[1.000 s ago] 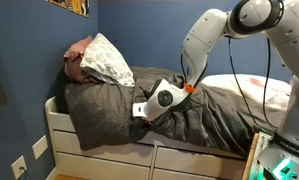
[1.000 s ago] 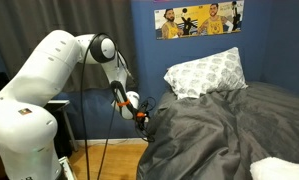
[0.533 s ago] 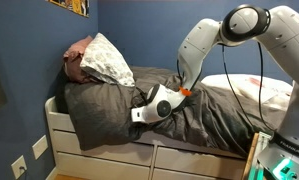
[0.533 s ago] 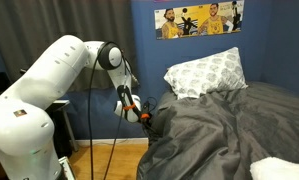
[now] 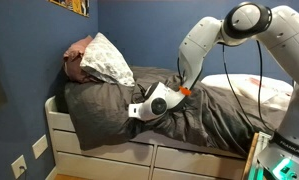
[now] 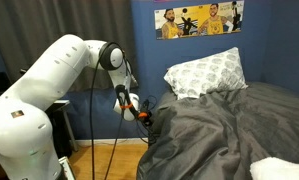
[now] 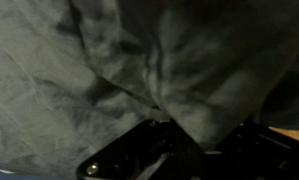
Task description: Move the blanket to the right
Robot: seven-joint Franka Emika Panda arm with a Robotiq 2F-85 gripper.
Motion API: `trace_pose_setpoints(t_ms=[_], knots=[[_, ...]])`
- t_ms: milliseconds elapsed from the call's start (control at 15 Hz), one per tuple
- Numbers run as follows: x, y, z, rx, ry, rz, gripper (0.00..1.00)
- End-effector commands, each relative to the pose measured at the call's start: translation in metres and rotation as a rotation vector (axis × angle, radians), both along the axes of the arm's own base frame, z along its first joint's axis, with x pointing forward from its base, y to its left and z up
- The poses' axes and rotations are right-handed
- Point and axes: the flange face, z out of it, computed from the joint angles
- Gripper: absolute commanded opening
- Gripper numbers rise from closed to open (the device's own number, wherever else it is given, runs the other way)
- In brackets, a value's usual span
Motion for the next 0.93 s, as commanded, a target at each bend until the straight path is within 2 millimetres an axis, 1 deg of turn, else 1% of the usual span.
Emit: trace_pose_setpoints(t_ms=[0, 67, 200, 400, 533, 667, 867], knots=[[0.014, 0.009, 0.071, 0.021, -0.092, -0.069, 0.02], [0.020, 0.010, 0.096, 0.026, -0.137, -0.087, 0.01], [0.030, 0.007, 0.141, 0.044, -0.238, -0.145, 0.02], [0.043, -0.009, 0.216, 0.064, -0.377, -0.229, 0.02], [0.044, -0.028, 0.260, 0.082, -0.459, -0.297, 0.02], [0.041, -0.052, 0.298, 0.102, -0.532, -0.370, 0.02], [0.029, -0.097, 0.343, 0.138, -0.618, -0.493, 0.02]])
